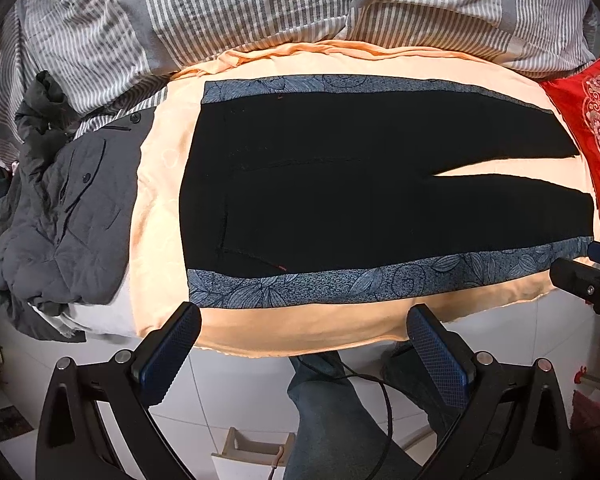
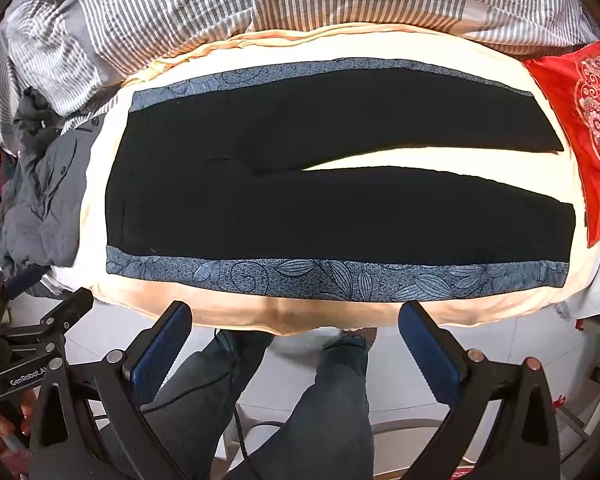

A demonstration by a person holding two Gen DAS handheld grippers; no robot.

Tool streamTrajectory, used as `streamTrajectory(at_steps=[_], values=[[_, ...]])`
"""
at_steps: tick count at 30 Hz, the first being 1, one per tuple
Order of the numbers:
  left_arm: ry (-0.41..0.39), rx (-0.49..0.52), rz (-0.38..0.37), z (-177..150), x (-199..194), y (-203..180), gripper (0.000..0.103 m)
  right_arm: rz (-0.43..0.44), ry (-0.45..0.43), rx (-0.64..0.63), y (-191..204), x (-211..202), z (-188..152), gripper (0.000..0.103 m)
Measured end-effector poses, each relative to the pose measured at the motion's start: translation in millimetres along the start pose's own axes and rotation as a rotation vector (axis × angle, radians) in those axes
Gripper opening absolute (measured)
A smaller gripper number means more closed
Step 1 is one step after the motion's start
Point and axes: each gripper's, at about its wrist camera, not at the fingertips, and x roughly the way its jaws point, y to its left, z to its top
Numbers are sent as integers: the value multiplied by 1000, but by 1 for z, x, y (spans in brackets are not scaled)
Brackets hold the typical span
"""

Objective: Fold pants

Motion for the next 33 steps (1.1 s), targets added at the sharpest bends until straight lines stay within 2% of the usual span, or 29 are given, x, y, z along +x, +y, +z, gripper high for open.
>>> streamTrajectory(at_steps=[33], values=[[-24, 1, 33, -9, -9, -3, 103, 6, -7, -30, 5, -1, -9, 103]])
